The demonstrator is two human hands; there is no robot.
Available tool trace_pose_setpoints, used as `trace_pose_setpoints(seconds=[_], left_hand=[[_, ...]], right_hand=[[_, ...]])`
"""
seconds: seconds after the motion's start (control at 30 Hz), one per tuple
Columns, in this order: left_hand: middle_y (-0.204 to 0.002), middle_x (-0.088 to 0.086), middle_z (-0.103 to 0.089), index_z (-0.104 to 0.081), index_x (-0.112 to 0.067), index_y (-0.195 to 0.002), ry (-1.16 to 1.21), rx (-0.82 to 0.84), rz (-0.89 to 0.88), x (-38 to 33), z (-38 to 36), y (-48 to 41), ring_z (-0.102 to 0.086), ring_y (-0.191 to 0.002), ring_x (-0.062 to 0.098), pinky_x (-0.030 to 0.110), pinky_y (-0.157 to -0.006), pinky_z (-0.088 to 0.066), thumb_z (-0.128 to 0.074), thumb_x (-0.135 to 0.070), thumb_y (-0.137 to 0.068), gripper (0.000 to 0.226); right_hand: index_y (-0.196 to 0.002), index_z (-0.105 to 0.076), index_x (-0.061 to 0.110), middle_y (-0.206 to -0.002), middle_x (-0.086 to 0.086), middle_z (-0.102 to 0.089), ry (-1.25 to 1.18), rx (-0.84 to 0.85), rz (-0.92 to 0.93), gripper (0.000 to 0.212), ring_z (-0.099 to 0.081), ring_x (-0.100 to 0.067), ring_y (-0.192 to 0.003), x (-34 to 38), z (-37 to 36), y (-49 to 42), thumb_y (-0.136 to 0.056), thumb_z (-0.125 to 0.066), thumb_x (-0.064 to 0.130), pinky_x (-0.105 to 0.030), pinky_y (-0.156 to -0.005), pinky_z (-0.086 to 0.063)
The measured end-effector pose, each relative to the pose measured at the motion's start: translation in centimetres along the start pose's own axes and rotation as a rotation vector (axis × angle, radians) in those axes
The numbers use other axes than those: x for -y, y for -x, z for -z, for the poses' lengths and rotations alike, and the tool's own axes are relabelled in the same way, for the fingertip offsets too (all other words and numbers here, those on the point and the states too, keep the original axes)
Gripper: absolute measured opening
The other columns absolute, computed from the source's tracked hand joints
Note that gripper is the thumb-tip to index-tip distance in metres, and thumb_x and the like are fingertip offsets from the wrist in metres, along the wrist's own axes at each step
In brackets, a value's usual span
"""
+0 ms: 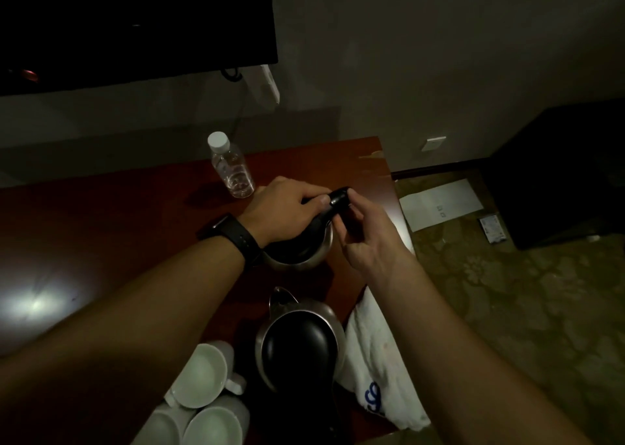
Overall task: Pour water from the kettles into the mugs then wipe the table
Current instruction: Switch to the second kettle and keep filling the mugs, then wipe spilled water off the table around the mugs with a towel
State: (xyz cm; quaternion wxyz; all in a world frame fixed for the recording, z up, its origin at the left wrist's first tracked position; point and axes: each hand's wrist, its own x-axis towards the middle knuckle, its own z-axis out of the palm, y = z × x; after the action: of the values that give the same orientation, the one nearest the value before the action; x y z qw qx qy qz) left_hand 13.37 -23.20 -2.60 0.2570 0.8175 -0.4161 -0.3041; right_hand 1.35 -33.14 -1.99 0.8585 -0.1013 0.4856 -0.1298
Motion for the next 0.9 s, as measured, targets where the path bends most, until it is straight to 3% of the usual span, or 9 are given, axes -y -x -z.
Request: trace_pose_setpoints(seconds=[0.1,0.23,0.37,0.5,0.63,0.7,0.77,0.8,0.9], left_hand=[[-0.116,-0.015,-0.074,-0.069,-0.048,-0.120,-0.006,-0.021,-0.011,0.0,-0.1,-0.3,-0.067,-0.110,0.012,0.047,-0.098,-0.052,-0.051,-0.039,-0.106,0.026],[-0.121,-0.013,-0.074,-0.070,-0.042,-0.126,-0.013,-0.015,-0.005,0.3,-0.2,-0.3,-0.066,-0.113,0.012,0.048,-0.101,-0.050,-0.049,-0.037,-0.107,0.029],[-0.123,-0.013,-0.073,-0.070,-0.040,-0.127,-0.047,-0.014,0.001,0.4,-0.7,-0.2,-0.064,-0.116,0.013,0.048,-0.102,-0.049,-0.048,-0.037,-0.107,0.030],[-0.130,-0.010,-0.071,-0.069,-0.037,-0.129,-0.063,-0.033,0.002,0.1,-1.1,0.0,-0.061,-0.124,0.016,0.048,-0.106,-0.046,-0.049,-0.037,-0.107,0.030],[-0.137,-0.006,-0.067,-0.064,-0.035,-0.137,-0.050,-0.100,0.008,-0.8,-1.2,0.6,-0.056,-0.133,0.018,0.049,-0.112,-0.042,-0.053,-0.037,-0.105,0.033],[-0.138,-0.007,-0.066,-0.063,-0.037,-0.137,-0.050,-0.142,0.005,-1.8,-1.4,1.1,-0.054,-0.134,0.020,0.051,-0.112,-0.041,-0.054,-0.039,-0.104,0.034],[-0.140,-0.008,-0.065,-0.063,-0.038,-0.137,-0.048,-0.148,-0.008,-3.1,-1.6,1.5,-0.052,-0.136,0.021,0.051,-0.113,-0.040,-0.054,-0.040,-0.104,0.034],[-0.140,-0.009,-0.064,-0.063,-0.038,-0.137,-0.053,-0.146,-0.019,-3.9,-1.9,1.9,-0.051,-0.136,0.021,0.051,-0.114,-0.039,-0.054,-0.041,-0.104,0.034],[-0.141,-0.010,-0.063,-0.063,-0.039,-0.136,-0.072,-0.128,-0.049,-6.3,-2.9,3.4,-0.049,-0.138,0.020,0.047,-0.116,-0.037,-0.050,-0.051,-0.098,0.042]], right_hand=[[-0.095,-0.068,-0.001,-0.081,-0.014,-0.076,0.112,-0.065,0.080,0.014,-0.075,-0.021,-0.072,0.1,0.4,-0.2,-0.098,-0.066,0.012,-0.025,-0.059,-0.062],[-0.085,-0.068,0.004,-0.062,-0.005,-0.074,0.332,-0.084,0.174,0.017,-0.073,-0.012,-0.054,0.3,1.1,-0.6,-0.097,-0.068,0.016,-0.021,-0.049,-0.057],[-0.080,-0.072,0.013,-0.078,-0.006,-0.078,0.612,-0.143,0.240,0.023,-0.075,-0.019,-0.075,0.3,2.7,-1.5,-0.096,-0.070,0.030,-0.034,-0.077,-0.060],[-0.084,-0.074,0.020,-0.070,0.006,-0.077,0.733,-0.142,0.350,0.021,-0.076,-0.009,-0.071,0.5,4.9,-1.4,-0.096,-0.069,0.037,-0.024,-0.064,-0.060],[-0.083,-0.075,0.028,-0.088,0.004,-0.077,1.046,-0.218,0.518,0.023,-0.073,-0.020,-0.093,1.4,8.8,-0.9,-0.094,-0.068,0.047,-0.047,-0.091,-0.059],[-0.093,-0.078,0.027,-0.090,0.011,-0.075,1.134,-0.220,0.585,0.025,-0.072,-0.016,-0.093,1.8,10.5,0.0,-0.093,-0.068,0.050,-0.039,-0.088,-0.059],[-0.097,-0.078,0.029,-0.086,0.019,-0.071,1.259,-0.222,0.628,0.026,-0.070,-0.008,-0.091,2.0,11.8,0.9,-0.091,-0.068,0.053,-0.016,-0.075,-0.051],[-0.097,-0.078,0.028,-0.088,0.020,-0.072,1.316,-0.214,0.648,0.027,-0.070,-0.005,-0.093,2.1,12.5,1.5,-0.091,-0.069,0.053,-0.011,-0.071,-0.047],[-0.114,-0.076,0.024,-0.110,0.009,-0.075,1.479,-0.218,0.723,0.038,-0.069,-0.009,-0.101,2.1,14.2,3.1,-0.090,-0.070,0.052,-0.025,-0.080,-0.051]])
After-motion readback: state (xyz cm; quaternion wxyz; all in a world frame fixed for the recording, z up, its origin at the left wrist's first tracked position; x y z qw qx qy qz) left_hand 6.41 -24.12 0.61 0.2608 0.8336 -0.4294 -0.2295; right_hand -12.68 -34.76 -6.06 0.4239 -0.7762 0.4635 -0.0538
